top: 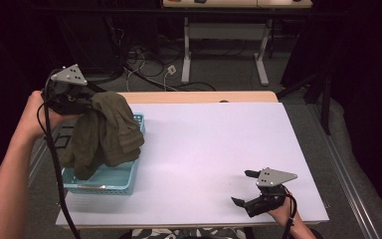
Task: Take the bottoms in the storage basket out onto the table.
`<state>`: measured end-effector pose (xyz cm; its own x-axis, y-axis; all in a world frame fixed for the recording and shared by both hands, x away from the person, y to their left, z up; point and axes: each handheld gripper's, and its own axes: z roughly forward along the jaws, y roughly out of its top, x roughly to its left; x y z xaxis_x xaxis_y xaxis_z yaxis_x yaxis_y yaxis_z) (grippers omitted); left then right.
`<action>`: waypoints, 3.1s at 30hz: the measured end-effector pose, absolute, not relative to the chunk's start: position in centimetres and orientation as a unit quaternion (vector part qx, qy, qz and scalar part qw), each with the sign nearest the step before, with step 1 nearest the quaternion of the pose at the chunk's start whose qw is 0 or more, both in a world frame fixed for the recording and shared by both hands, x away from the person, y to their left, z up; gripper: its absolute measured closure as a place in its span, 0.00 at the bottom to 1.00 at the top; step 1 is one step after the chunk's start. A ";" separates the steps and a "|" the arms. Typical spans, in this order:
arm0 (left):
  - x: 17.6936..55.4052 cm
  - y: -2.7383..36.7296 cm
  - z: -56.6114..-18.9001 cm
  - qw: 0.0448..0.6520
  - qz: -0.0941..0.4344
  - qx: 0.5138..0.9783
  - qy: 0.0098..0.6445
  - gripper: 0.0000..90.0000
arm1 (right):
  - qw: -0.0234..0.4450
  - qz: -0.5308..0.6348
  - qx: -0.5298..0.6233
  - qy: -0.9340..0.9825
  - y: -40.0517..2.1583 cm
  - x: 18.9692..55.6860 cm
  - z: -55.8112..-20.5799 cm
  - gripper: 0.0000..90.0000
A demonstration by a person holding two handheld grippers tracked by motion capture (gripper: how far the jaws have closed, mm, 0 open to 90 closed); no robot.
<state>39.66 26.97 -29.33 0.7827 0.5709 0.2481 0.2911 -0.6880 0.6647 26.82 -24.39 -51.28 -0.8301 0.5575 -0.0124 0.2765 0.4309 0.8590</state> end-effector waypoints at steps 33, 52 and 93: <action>39.1 21.8 -28.1 0.273 0.175 0.933 0.157 0.83 | 0.149 0.471 0.251 0.833 -24.4 26.7 -51.2 0.04; 39.8 17.9 -29.0 0.238 0.142 0.953 0.120 0.83 | 0.150 0.470 0.251 0.833 -24.4 26.8 -51.3 0.04; 42.1 11.6 -29.3 0.203 0.129 0.966 0.098 0.82 | 0.141 0.461 0.259 0.837 -24.3 27.0 -51.5 0.00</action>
<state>42.11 11.55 -29.32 0.9473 0.2421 0.2097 0.1369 -0.8980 0.4182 26.95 -24.34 -51.49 -0.8256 0.5643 0.0021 0.3034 0.4408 0.8448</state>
